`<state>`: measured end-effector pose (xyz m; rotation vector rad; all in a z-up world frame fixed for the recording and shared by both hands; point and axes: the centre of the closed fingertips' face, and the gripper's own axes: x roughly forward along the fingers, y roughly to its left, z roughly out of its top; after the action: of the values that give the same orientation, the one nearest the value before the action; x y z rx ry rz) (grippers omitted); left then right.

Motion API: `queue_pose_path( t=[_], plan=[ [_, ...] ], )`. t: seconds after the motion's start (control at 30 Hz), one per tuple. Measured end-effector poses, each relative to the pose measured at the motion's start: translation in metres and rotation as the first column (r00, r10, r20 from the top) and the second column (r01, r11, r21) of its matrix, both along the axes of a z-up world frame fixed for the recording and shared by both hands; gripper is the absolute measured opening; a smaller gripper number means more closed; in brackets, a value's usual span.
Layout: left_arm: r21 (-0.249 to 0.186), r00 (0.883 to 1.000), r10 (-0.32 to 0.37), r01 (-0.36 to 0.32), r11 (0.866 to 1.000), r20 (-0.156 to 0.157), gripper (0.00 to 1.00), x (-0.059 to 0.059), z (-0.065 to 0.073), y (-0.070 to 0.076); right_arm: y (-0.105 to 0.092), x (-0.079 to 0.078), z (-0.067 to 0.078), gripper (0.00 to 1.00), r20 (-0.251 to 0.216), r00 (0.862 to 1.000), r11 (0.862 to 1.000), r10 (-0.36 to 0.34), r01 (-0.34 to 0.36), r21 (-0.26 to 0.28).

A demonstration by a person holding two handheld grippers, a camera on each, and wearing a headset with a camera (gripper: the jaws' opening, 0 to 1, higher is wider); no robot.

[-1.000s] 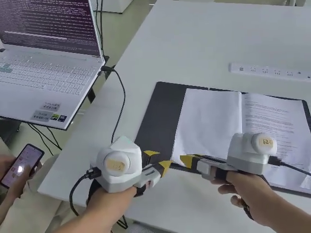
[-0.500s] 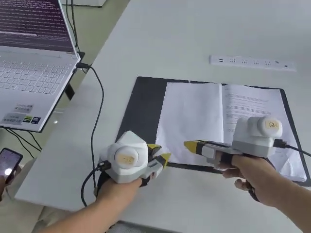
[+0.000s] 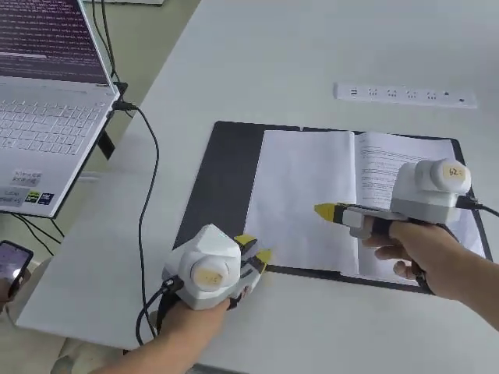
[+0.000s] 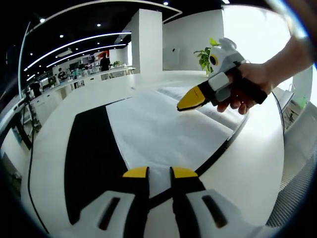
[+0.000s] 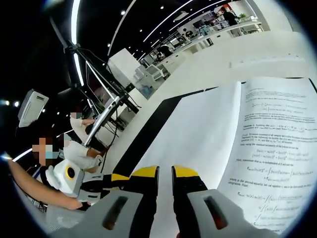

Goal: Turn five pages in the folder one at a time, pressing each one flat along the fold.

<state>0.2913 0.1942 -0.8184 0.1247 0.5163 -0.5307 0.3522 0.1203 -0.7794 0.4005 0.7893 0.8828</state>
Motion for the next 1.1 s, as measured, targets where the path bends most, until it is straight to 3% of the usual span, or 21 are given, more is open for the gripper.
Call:
queue_pose_path(
  t=[0.13,0.2,0.27,0.33,0.43,0.53,0.63,0.7,0.77,0.83,0.93,0.97,1.03,1.1],
  plan=[
    [0.004,1.0,-0.007,0.007,1.0,0.015,0.15,0.0,0.0,0.0,-0.005,0.02,-0.004,0.09,-0.044,0.998,0.998,-0.05,0.051,0.022],
    [0.003,1.0,-0.006,0.006,1.0,0.012,0.15,0.0,0.0,0.0,-0.007,0.029,-0.005,0.07,-0.101,0.991,0.994,-0.086,0.093,0.062],
    [0.005,1.0,-0.007,0.007,1.0,0.011,0.15,0.0,0.0,0.0,-0.013,0.039,-0.008,0.02,-0.107,0.988,0.992,-0.108,0.114,0.048],
    [0.004,1.0,-0.005,0.004,1.0,0.008,0.15,0.0,0.0,0.001,-0.02,0.049,-0.011,0.0,-0.129,0.98,0.986,-0.152,0.159,0.041],
    [0.007,1.0,-0.006,0.006,1.0,0.007,0.15,0.0,0.001,0.001,-0.027,0.068,-0.014,0.0,-0.18,0.963,0.973,-0.2,0.217,0.079],
    [0.006,1.0,-0.007,0.007,1.0,0.009,0.15,0.0,0.001,0.001,-0.03,0.081,-0.016,0.0,-0.223,0.953,0.968,-0.205,0.231,0.099],
    [0.004,1.0,-0.009,0.009,1.0,0.011,0.15,0.0,0.001,0.001,-0.035,0.094,-0.019,0.0,-0.21,0.95,0.963,-0.23,0.253,0.09],
    [0.005,1.0,-0.01,0.01,1.0,0.01,0.15,0.0,0.001,0.001,-0.037,0.103,-0.021,0.0,-0.254,0.935,0.952,-0.246,0.283,0.118],
    [0.008,1.0,-0.014,0.014,1.0,0.009,0.15,0.0,0.001,0.001,-0.041,0.111,-0.024,0.0,-0.258,0.929,0.945,-0.265,0.303,0.123],
    [0.007,1.0,-0.014,0.014,1.0,0.009,0.15,0.0,0.002,0.001,-0.039,0.118,-0.023,0.0,-0.298,0.917,0.931,-0.266,0.325,0.169],
    [0.004,1.0,-0.01,0.01,1.0,0.009,0.15,0.001,0.001,0.001,-0.043,0.13,-0.023,0.0,-0.297,0.907,0.915,-0.299,0.361,0.179],
    [0.003,1.0,-0.01,0.01,1.0,0.008,0.15,0.001,0.001,0.001,-0.044,0.136,-0.023,0.0,-0.316,0.893,0.899,-0.321,0.392,0.195],
    [0.004,1.0,-0.011,0.011,1.0,0.008,0.15,0.001,0.001,0.001,-0.047,0.141,-0.026,0.0,-0.326,0.885,0.893,-0.332,0.406,0.194],
    [0.003,1.0,-0.01,0.01,1.0,0.007,0.15,0.001,0.001,0.001,-0.049,0.148,-0.028,0.0,-0.349,0.871,0.877,-0.346,0.432,0.21]
  ],
)
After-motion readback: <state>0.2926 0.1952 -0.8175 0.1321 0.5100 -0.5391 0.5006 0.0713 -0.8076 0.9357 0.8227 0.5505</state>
